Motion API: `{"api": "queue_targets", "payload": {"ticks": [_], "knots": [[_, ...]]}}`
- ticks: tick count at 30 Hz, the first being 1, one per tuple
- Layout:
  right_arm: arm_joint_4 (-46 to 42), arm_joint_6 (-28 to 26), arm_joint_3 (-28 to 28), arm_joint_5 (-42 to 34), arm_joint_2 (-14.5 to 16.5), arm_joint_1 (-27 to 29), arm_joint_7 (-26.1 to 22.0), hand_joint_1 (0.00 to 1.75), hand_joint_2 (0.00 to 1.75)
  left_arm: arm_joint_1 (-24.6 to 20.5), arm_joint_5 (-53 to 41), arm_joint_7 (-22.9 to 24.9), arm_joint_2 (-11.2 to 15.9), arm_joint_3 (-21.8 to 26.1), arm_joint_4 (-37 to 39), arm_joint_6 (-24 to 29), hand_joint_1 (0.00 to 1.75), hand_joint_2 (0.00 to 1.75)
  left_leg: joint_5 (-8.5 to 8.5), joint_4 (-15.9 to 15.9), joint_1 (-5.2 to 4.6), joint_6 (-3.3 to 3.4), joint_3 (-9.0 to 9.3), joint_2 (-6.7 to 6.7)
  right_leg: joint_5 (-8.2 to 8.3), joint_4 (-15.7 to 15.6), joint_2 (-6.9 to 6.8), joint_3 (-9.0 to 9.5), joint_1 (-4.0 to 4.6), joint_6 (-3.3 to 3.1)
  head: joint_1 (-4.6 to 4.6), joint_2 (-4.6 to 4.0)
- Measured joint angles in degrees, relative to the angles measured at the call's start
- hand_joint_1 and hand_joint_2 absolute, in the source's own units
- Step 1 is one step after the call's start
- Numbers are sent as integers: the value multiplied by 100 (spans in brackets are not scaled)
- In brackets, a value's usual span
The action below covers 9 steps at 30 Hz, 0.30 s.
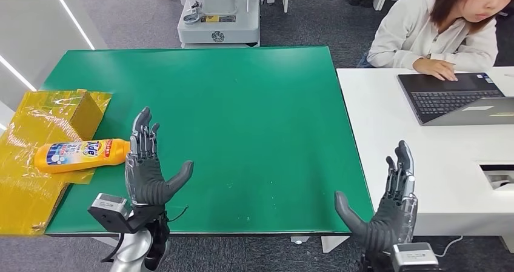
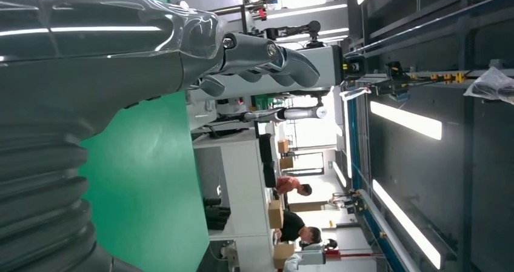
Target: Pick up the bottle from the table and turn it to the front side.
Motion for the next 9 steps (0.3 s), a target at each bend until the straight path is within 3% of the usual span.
{"api": "queue_targets", "payload": {"ticks": [9], "knots": [[25, 190, 35, -29, 1, -51, 13, 0, 175, 68, 105, -46, 56, 0, -80, 162, 0, 175, 0, 0, 0, 0, 0, -1, 0, 0, 0, 0, 0, 0, -1, 0]]}}
